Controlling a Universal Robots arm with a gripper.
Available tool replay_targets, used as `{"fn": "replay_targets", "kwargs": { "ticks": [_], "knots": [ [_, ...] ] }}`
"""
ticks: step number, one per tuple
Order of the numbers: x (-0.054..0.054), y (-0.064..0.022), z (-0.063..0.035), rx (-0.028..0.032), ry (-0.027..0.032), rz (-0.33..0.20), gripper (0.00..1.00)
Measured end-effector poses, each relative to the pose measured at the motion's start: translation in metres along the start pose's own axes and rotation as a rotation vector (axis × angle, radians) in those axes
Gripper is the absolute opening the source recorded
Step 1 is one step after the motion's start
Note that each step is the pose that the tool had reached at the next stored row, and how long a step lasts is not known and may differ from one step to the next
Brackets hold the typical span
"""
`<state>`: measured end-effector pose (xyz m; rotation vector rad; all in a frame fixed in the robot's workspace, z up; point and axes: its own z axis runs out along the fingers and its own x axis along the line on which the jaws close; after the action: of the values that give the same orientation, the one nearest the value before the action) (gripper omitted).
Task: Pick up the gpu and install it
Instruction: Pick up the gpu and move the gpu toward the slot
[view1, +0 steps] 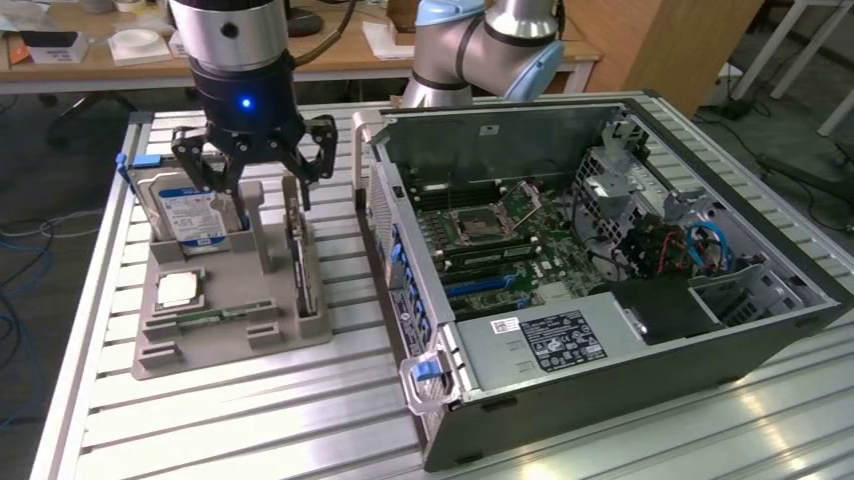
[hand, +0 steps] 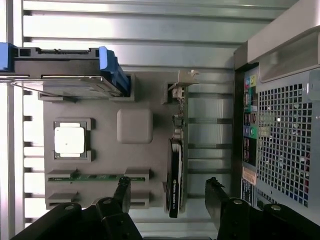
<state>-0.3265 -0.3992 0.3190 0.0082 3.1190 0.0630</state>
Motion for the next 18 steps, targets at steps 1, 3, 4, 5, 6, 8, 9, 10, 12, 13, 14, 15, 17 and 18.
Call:
{"fn": "replay_targets", "kwargs": {
  "ticks": [1,3,4,5,6,8,9,10,12,13,14,15,17,18],
  "knots": [
    [0.0,0.0,0.0013,0.0,0.0001,0.0,0.71],
    [0.0,-0.0002,0.0043,0.0,0.0001,0.0,0.71],
    [0.0,-0.0002,0.0062,0.0,0.0001,0.0,0.71],
    [0.0,-0.0003,0.0078,-0.0001,0.0,0.0,0.71],
    [0.0,-0.0004,0.0094,0.0,0.0001,0.0,0.71],
    [-0.001,-0.0005,0.0129,-0.0001,0.0,0.0,0.71],
    [-0.001,-0.0006,0.0147,0.0,0.0001,0.0,0.71],
    [-0.001,-0.0007,0.0164,0.0001,0.0002,0.0,0.71],
    [-0.002,-0.001,0.019,0.0001,0.0003,0.0,0.71],
    [-0.003,-0.001,0.02,0.0001,0.0002,0.0,0.71],
    [-0.004,-0.001,0.0212,0.0,0.0002,0.0,0.71],
    [-0.004,-0.0012,0.0225,0.0,0.0001,0.0,0.71],
    [-0.006,-0.0015,0.0251,-0.0001,0.0,0.0,0.71],
    [-0.006,-0.0017,0.0265,-0.0001,0.0001,0.0,0.71]
  ]
}}
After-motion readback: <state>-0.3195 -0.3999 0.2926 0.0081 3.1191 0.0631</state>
